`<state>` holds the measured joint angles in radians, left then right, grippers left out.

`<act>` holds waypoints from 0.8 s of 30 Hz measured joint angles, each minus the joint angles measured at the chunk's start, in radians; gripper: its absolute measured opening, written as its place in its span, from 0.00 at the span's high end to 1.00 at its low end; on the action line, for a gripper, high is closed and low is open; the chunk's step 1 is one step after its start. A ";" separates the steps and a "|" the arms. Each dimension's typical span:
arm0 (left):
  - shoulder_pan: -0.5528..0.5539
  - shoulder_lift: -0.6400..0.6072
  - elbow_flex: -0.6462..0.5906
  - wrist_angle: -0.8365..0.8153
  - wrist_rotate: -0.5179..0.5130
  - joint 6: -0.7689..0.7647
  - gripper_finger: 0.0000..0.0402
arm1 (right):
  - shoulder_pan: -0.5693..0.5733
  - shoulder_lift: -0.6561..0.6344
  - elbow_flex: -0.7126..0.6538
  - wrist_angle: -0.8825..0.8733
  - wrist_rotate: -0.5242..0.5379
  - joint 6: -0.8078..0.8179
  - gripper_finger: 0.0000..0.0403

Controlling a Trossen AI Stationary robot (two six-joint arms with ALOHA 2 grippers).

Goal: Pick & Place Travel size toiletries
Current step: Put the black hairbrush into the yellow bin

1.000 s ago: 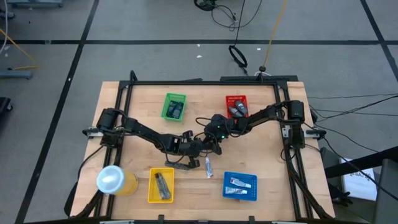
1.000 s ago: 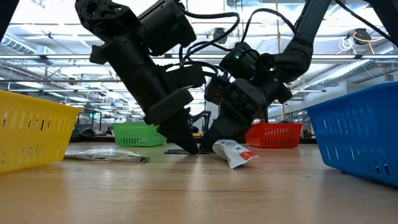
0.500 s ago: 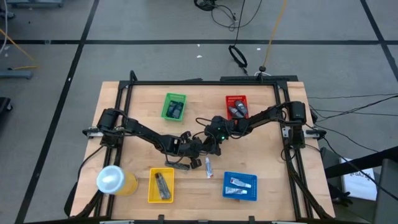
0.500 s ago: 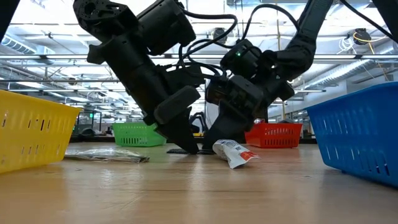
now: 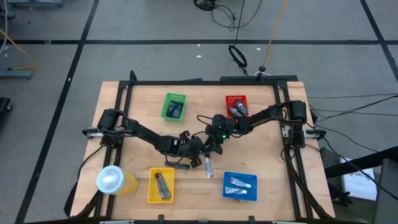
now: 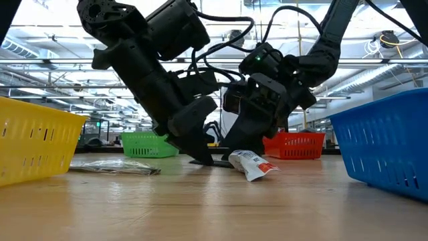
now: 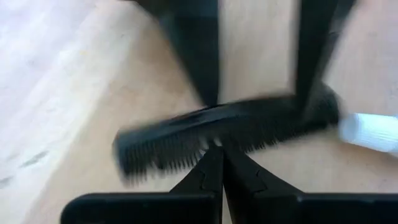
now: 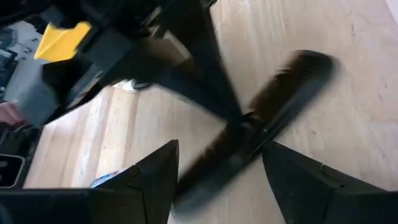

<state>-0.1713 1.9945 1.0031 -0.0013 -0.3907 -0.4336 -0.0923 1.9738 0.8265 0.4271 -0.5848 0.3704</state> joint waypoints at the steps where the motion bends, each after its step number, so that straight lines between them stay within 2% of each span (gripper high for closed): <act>1: -0.003 0.000 0.000 -0.002 -0.025 -0.009 0.99 | -0.003 -0.001 0.000 -0.002 -0.010 0.004 0.45; 4: -0.009 0.009 0.000 0.010 -0.117 -0.041 0.99 | -0.003 0.003 0.000 0.010 -0.046 0.051 0.45; 10: -0.015 0.007 0.000 0.001 -0.144 -0.041 0.99 | -0.007 0.004 0.006 0.026 -0.025 0.076 0.45; 14: -0.017 -0.021 -0.001 -0.018 -0.145 -0.009 0.99 | -0.012 -0.047 0.006 -0.009 -0.013 -0.010 0.45; 20: -0.021 -0.157 -0.001 -0.141 -0.133 0.002 0.98 | 0.008 -0.167 -0.021 -0.049 0.034 -0.167 0.46; 24: -0.028 -0.211 -0.001 -0.207 -0.080 0.035 0.99 | 0.046 -0.210 -0.055 -0.045 -0.005 -0.262 0.46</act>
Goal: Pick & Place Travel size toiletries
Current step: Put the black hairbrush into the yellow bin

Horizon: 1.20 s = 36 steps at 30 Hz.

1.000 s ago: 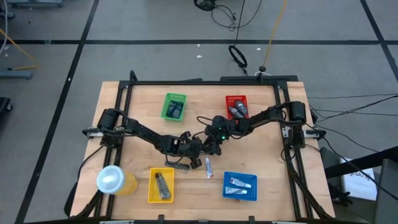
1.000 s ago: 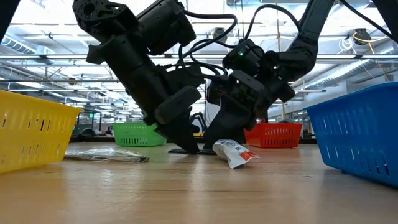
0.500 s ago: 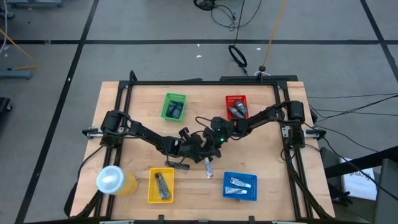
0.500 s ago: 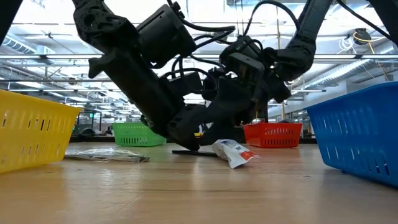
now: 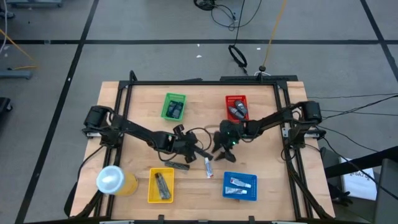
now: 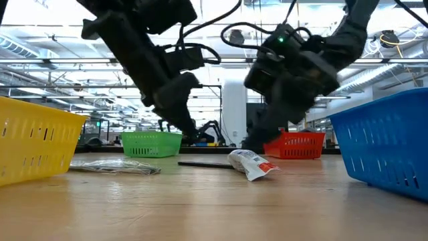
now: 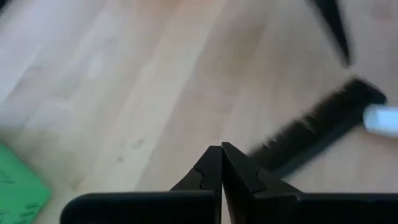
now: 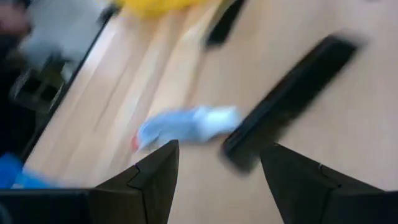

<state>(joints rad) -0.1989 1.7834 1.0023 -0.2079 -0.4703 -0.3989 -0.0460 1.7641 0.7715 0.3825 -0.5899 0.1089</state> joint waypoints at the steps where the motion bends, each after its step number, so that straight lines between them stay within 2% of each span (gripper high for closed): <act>1: 0.000 -0.001 0.000 -0.002 0.015 0.007 0.99 | 0.017 0.000 -0.007 -0.006 -0.018 -0.020 0.46; 6: 0.020 0.056 0.002 0.082 0.083 0.060 0.98 | 0.105 0.023 -0.011 0.032 -0.034 -0.072 0.47; 11: 0.046 0.128 0.002 0.102 0.106 0.057 1.00 | 0.142 0.067 -0.010 0.124 0.132 -0.067 0.52; 14: 0.054 0.146 0.005 0.087 0.127 0.036 0.98 | 0.135 0.076 -0.012 0.102 0.237 -0.052 0.55; 18: 0.052 0.149 0.007 0.046 0.127 0.005 0.98 | 0.116 0.071 -0.011 0.085 0.432 -0.067 0.58; 24: 0.036 0.143 0.005 0.026 0.130 -0.032 0.98 | 0.075 0.050 -0.012 0.073 0.815 -0.034 0.58; 26: 0.031 0.143 0.005 0.020 0.125 -0.049 0.98 | 0.060 0.050 -0.012 0.070 0.876 0.002 0.58; 28: 0.029 0.143 0.005 0.010 0.121 -0.057 0.99 | 0.045 0.050 -0.011 0.059 0.822 0.024 0.57; 32: 0.012 0.112 0.003 -0.046 0.146 -0.073 0.99 | 0.029 0.049 -0.011 0.046 0.527 0.072 0.58; 36: -0.019 0.062 0.000 -0.105 0.243 -0.087 0.99 | 0.051 0.049 -0.011 0.051 0.326 0.082 0.58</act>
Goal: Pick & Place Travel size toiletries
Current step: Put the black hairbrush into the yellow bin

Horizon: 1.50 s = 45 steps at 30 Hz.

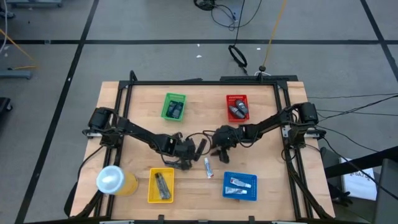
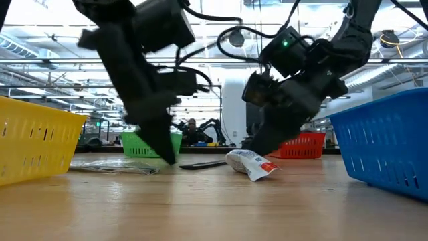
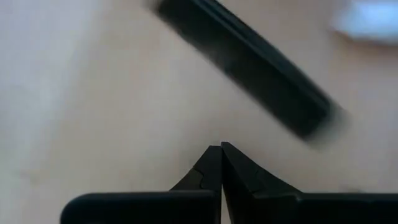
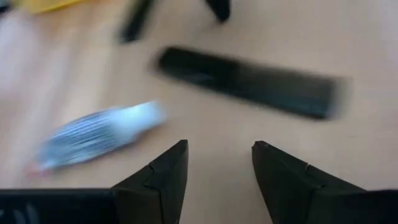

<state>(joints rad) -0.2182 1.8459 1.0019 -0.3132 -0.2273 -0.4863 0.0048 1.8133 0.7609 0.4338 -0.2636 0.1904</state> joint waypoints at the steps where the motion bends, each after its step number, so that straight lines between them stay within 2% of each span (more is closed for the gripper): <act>1: -0.005 -0.006 0.000 0.007 0.054 0.004 0.99 | 0.006 0.000 0.000 0.005 -0.030 0.000 0.58; 4: -0.014 0.009 0.002 0.066 0.172 0.023 0.99 | 0.017 0.012 0.000 0.033 -0.022 -0.011 0.58; 9: -0.005 0.088 0.006 0.258 0.153 0.035 1.00 | 0.014 0.018 0.000 0.031 0.031 -0.061 0.58; 13: 0.011 0.172 0.003 0.584 0.164 0.093 0.99 | 0.005 -0.011 0.000 -0.039 0.028 -0.066 0.58; 15: 0.017 0.183 0.000 0.650 0.178 0.120 1.00 | 0.003 -0.024 0.001 -0.085 0.030 -0.057 0.58; 19: 0.033 0.148 0.000 0.570 0.168 0.098 0.99 | 0.002 -0.031 0.002 -0.126 0.032 0.036 0.58; 23: 0.035 0.100 0.001 0.447 0.087 0.075 1.00 | 0.002 -0.031 0.002 -0.127 0.034 0.106 0.58; 26: 0.039 0.106 0.002 0.423 0.061 0.065 1.00 | -0.004 -0.030 0.002 -0.113 0.031 0.180 0.58; 36: 0.081 0.250 0.007 0.602 0.055 0.094 1.00 | -0.013 0.003 0.001 -0.098 0.021 0.261 0.58; 45: 0.088 0.269 0.006 0.612 0.057 0.100 1.00 | -0.019 0.006 0.000 -0.108 0.022 0.209 0.60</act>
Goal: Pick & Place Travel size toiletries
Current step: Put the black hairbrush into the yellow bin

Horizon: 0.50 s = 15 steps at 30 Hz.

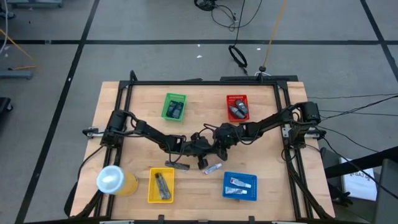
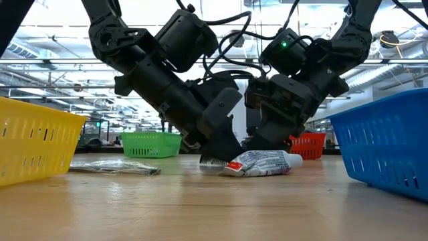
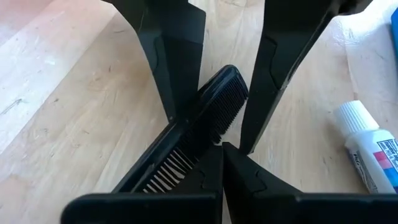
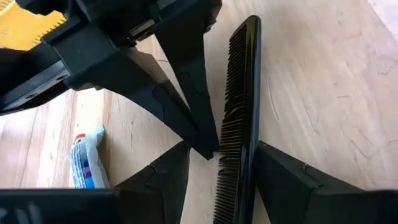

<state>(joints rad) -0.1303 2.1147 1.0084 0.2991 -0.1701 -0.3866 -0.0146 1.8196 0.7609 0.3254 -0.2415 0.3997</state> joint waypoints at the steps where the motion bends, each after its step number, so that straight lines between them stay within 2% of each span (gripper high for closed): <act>1: 0.000 0.000 0.000 0.001 -0.001 0.000 0.99 | 0.000 -0.002 0.000 -0.005 0.001 -0.009 0.61; 3: 0.000 0.000 -0.001 0.000 -0.002 0.000 1.00 | 0.000 -0.002 0.000 -0.020 0.001 -0.025 0.68; 8: 0.000 -0.002 -0.001 0.006 0.000 0.009 0.98 | 0.000 -0.001 0.000 -0.056 0.003 -0.067 0.93; 9: 0.001 -0.007 -0.002 0.003 0.013 0.027 0.97 | 0.000 -0.005 0.000 -0.063 0.006 -0.073 0.96; 11: 0.004 -0.027 -0.002 -0.004 0.047 0.060 0.96 | 0.001 -0.033 0.000 -0.094 0.046 -0.092 0.97; 15: 0.006 -0.102 -0.008 -0.051 0.093 0.098 0.95 | 0.007 -0.103 -0.012 -0.162 0.211 -0.161 0.97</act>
<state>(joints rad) -0.1241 2.0128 1.0006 0.2483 -0.0773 -0.2883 -0.0074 1.7166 0.7485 0.1634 -0.0310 0.2390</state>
